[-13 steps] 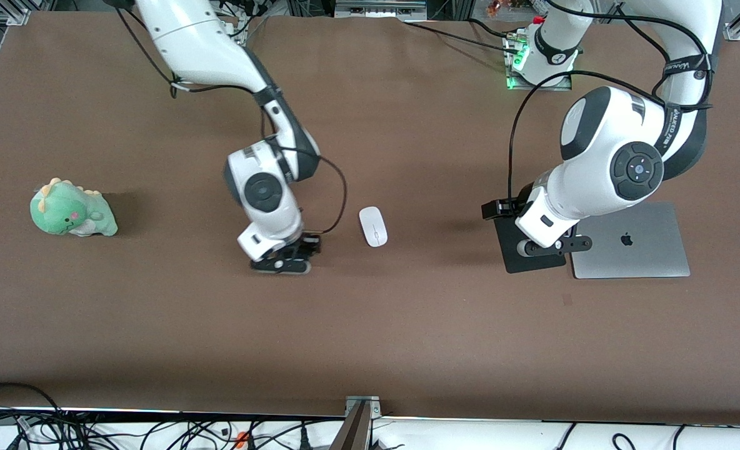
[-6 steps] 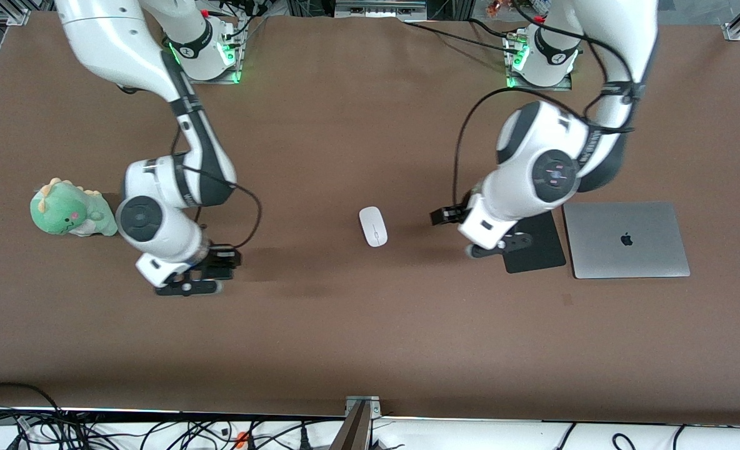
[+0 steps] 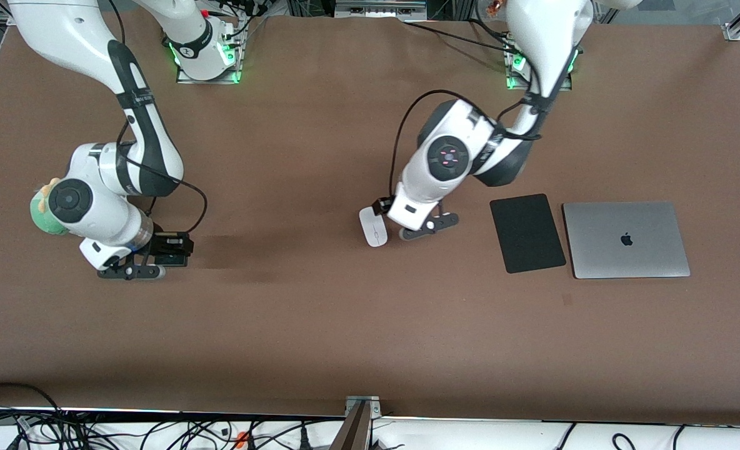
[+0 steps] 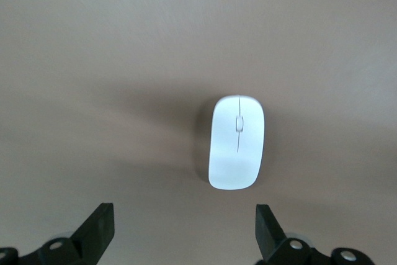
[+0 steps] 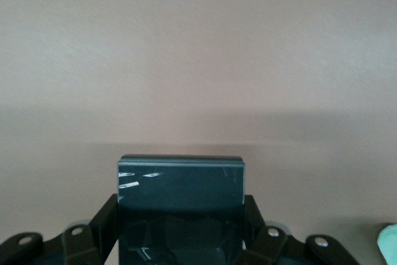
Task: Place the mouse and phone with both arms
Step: 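Carry the phone with the right gripper while the left gripper grasps the mouse, then lower the phone with the right gripper while the left gripper lifts the mouse, then lower the white mouse onto the black mouse pad with the left gripper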
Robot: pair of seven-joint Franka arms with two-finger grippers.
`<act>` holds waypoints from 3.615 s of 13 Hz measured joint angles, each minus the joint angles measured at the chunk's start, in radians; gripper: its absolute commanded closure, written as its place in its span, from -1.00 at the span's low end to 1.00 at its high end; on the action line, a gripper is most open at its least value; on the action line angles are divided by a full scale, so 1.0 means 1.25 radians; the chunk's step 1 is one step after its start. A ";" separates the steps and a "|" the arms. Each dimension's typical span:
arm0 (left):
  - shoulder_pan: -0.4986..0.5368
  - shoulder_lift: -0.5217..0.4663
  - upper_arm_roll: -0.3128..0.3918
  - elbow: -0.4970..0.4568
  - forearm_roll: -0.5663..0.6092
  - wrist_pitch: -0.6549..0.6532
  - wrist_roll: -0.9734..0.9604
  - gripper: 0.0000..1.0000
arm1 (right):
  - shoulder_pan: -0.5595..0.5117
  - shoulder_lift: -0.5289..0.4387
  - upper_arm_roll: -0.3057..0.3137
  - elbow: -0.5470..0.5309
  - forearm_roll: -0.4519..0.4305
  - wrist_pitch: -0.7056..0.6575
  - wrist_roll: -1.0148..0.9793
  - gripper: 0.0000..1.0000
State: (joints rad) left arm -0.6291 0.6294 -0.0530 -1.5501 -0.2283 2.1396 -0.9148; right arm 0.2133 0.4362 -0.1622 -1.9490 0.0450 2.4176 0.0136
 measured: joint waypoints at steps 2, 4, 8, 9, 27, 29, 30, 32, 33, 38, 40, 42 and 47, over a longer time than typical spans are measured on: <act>-0.036 0.050 0.004 0.027 0.009 0.045 -0.047 -1.00 | -0.019 -0.024 -0.023 -0.109 0.000 0.117 -0.045 0.18; -0.055 0.083 0.007 0.043 0.031 0.087 -0.061 -1.00 | -0.056 -0.028 -0.032 -0.183 0.000 0.199 -0.080 0.18; -0.066 0.141 0.009 0.059 0.107 0.147 -0.078 -1.00 | -0.095 -0.021 -0.032 -0.219 0.042 0.245 -0.104 0.17; -0.066 0.153 0.009 0.070 0.108 0.152 -0.078 -1.00 | -0.095 -0.014 -0.031 -0.220 0.048 0.259 -0.104 0.17; -0.014 0.182 0.030 0.139 0.151 0.143 0.019 0.66 | -0.093 -0.004 -0.017 -0.088 0.056 0.061 -0.120 -1.00; 0.028 0.145 0.030 0.134 0.152 0.081 0.061 0.66 | -0.093 -0.032 -0.017 -0.038 0.056 -0.041 -0.121 -1.00; 0.042 0.121 0.030 0.118 0.152 0.062 0.077 0.66 | -0.093 -0.047 -0.018 -0.017 0.056 -0.088 -0.121 -1.00; 0.073 0.059 0.031 0.042 0.153 0.059 0.137 0.66 | -0.093 -0.083 -0.018 0.022 0.056 -0.189 -0.121 -1.00; 0.092 0.022 0.031 -0.012 0.153 0.066 0.175 0.65 | -0.093 -0.106 -0.019 0.043 0.057 -0.245 -0.121 -1.00; 0.182 -0.162 0.032 -0.358 0.153 0.228 0.312 0.65 | -0.093 -0.216 -0.020 0.142 0.058 -0.492 -0.121 -1.00; 0.222 -0.198 0.032 -0.459 0.153 0.277 0.365 0.65 | -0.093 -0.256 -0.020 0.166 0.058 -0.541 -0.118 -1.00; 0.284 -0.207 0.033 -0.502 0.153 0.286 0.432 0.58 | -0.094 -0.296 -0.022 0.171 0.053 -0.563 -0.112 -1.00; 0.368 -0.204 0.032 -0.532 0.153 0.280 0.499 0.54 | -0.093 -0.352 -0.013 0.171 0.018 -0.619 -0.067 -1.00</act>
State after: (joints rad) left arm -0.1693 0.3748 -0.0130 -2.2152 -0.0373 2.4894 -0.2911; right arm 0.0965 -0.0042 -0.1790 -1.7350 0.0673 1.6436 -0.0702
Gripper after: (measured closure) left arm 0.379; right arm 0.000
